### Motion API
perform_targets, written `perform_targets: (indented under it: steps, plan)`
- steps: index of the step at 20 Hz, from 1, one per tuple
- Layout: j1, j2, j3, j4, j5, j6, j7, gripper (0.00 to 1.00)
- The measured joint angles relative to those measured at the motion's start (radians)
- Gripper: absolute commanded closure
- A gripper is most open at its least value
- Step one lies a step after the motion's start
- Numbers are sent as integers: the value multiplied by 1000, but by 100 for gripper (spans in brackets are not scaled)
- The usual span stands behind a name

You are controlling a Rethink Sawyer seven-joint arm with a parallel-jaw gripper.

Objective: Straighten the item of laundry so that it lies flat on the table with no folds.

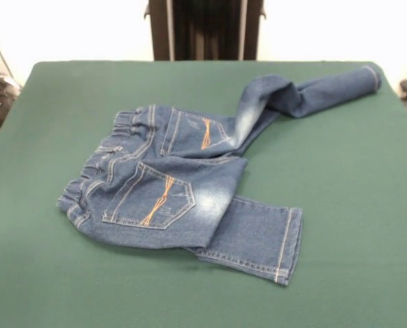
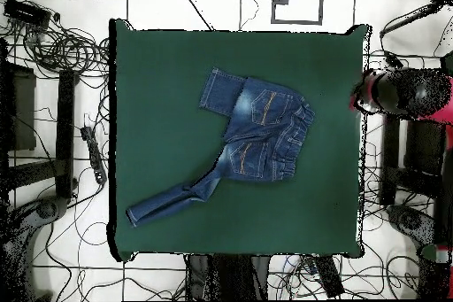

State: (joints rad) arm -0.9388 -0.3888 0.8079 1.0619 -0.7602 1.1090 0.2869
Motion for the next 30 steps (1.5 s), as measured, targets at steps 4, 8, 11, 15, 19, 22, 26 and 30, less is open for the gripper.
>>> perform_targets:
  steps: [4, 8, 11, 15, 19, 22, 26, 30]
  plan:
    - [-34, -63, -10, 119, 0, -118, 0, 100]
    - [-48, -124, -34, 279, 0, -261, 5, 100]
    - [-26, -144, -72, 340, 0, -306, 20, 100]
    - [25, -165, -137, 426, 5, -355, 65, 100]
    - [66, -187, -190, 497, 17, -386, 123, 100]
    - [79, -195, -212, 518, 23, -397, 147, 100]
    - [93, -210, -255, 555, 34, -440, 184, 100]
    - [93, -222, -294, 591, 38, -505, 215, 100]
